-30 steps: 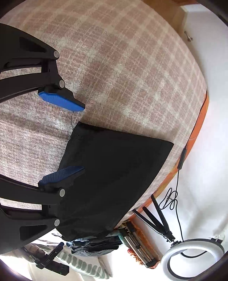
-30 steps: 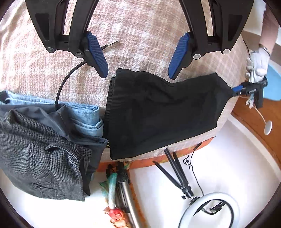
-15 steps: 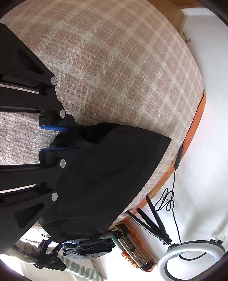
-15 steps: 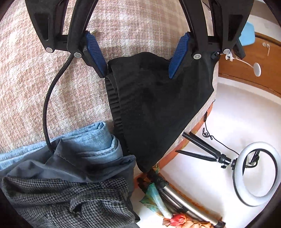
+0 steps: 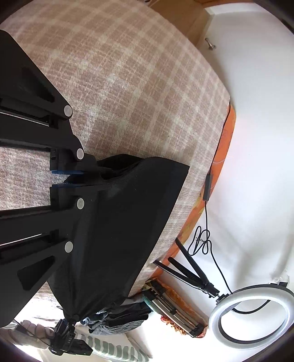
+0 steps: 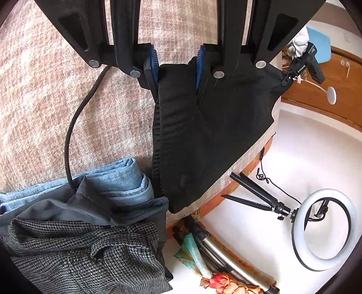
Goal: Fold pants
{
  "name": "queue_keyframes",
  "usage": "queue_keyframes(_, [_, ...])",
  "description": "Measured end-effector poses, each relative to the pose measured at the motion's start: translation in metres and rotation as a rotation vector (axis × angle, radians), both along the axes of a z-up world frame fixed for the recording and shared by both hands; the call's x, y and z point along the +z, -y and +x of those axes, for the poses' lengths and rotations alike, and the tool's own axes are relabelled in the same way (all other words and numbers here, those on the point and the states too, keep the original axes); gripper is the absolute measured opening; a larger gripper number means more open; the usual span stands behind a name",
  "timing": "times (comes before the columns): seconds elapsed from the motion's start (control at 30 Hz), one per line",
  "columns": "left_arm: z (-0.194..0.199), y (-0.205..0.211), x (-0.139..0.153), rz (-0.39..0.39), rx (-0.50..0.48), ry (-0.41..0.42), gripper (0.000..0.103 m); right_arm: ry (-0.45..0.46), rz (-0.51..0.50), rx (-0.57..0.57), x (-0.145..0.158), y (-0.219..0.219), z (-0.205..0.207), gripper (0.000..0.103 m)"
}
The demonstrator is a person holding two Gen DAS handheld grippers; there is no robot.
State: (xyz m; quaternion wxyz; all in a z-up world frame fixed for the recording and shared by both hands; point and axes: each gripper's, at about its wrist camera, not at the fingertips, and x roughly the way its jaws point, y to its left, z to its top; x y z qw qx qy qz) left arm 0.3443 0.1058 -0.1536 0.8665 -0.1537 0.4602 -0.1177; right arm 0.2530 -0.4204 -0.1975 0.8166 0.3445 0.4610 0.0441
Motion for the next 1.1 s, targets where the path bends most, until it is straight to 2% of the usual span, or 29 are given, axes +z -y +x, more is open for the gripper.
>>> queue_keyframes(0.1, [-0.005,0.000,0.001,0.021,-0.027,-0.004,0.004,-0.023,-0.033,0.043,0.009,-0.006,-0.020,0.026])
queue_keyframes(0.2, [-0.006,0.000,-0.006,0.025,-0.041,-0.035,0.005,-0.044,-0.155,0.100,0.007,-0.020,-0.026,0.027])
queue_keyframes(0.23, [-0.005,-0.001,-0.009,0.021,-0.037,-0.055,0.007,-0.048,-0.173,0.125,0.003,-0.024,-0.025,0.030])
queue_keyframes(0.3, [-0.006,-0.007,-0.011,0.030,-0.020,-0.077,0.011,-0.067,-0.201,0.152,-0.002,-0.024,-0.021,0.043])
queue_keyframes(0.37, [-0.014,-0.012,-0.005,0.080,-0.002,-0.048,0.012,-0.033,-0.160,0.156,-0.003,-0.016,-0.019,0.047])
queue_keyframes(0.47, [-0.025,-0.014,0.007,0.087,-0.042,-0.018,0.012,0.018,-0.065,0.118,-0.001,0.004,-0.013,0.063])
queue_keyframes(0.53, [-0.033,-0.001,0.016,0.114,-0.097,0.006,0.013,0.038,-0.066,0.098,0.003,0.012,-0.003,0.063])
queue_keyframes(0.6, [-0.042,0.020,0.027,0.173,-0.154,0.050,0.014,0.046,-0.060,0.076,0.004,0.019,0.008,0.063])
queue_keyframes(0.63, [-0.046,0.033,0.032,0.178,-0.199,0.067,0.016,0.044,-0.050,0.067,0.003,0.023,0.015,0.063])
queue_keyframes(0.7, [-0.054,0.062,0.038,0.183,-0.289,0.087,0.031,0.040,-0.012,0.052,0.001,0.031,0.026,0.063])
queue_keyframes(0.77, [-0.063,0.096,0.042,0.181,-0.395,0.112,0.054,0.036,0.015,0.047,-0.003,0.036,0.035,0.063])
queue_keyframes(0.9, [-0.078,0.170,0.040,0.168,-0.586,0.126,0.057,0.010,0.023,0.043,-0.014,0.045,0.055,0.063])
queue_keyframes(0.97, [-0.086,0.207,0.036,0.160,-0.677,0.124,0.057,-0.003,0.057,0.032,-0.023,0.050,0.061,0.063])
queue_keyframes(1.1, [-0.096,0.272,0.027,0.153,-0.825,0.132,0.057,0.025,0.105,0.024,-0.025,0.054,0.064,0.070])
